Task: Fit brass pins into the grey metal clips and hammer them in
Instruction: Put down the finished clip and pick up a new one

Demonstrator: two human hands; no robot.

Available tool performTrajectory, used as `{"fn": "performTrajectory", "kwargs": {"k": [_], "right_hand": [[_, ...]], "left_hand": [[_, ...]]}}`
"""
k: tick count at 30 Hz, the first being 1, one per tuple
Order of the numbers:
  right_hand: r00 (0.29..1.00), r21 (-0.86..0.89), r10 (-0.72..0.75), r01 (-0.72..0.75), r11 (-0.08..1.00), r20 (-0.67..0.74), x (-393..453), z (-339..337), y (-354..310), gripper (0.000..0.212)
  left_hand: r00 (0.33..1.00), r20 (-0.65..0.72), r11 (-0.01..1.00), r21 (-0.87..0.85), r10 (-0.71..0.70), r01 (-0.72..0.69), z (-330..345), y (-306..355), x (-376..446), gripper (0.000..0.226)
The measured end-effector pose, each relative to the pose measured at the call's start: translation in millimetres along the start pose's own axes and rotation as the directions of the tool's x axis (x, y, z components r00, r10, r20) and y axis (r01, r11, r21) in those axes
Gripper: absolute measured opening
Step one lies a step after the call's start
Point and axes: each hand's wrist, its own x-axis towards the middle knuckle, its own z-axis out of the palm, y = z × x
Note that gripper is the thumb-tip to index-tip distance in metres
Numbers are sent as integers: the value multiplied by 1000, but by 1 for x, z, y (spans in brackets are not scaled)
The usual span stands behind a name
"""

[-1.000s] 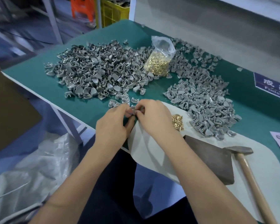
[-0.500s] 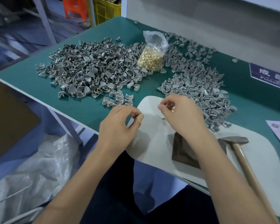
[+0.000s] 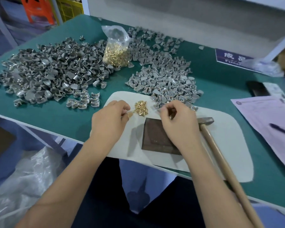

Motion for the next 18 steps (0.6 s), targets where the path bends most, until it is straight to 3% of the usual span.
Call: {"fn": "performTrajectory", "kwargs": {"k": [4, 11, 12, 14, 16, 18], "right_hand": [[996, 192, 86, -83, 978, -9, 1, -4, 4, 12], [983, 297, 157, -123, 947, -94, 2, -4, 5, 15], [980, 315, 165, -124, 941, -107, 1, -5, 6, 14], [983, 333, 138, -90, 939, -123, -1, -5, 6, 10], [992, 368, 61, -15, 930, -114, -2, -7, 4, 6], [996, 424, -31, 63, 903, -82, -2, -9, 3, 14]], "left_hand": [[1000, 29, 999, 33, -2, 1, 0, 7, 8, 10], [994, 107, 999, 36, -11, 8, 3, 16, 17, 12], [994, 106, 1000, -26, 2, 1, 4, 18, 15, 12], [993, 117, 950, -311, 21, 17, 6, 29, 12, 13], [986, 164, 800, -594, 23, 80, 4, 46, 12, 17], [965, 260, 680, -714, 35, 167, -2, 65, 15, 23]]}}
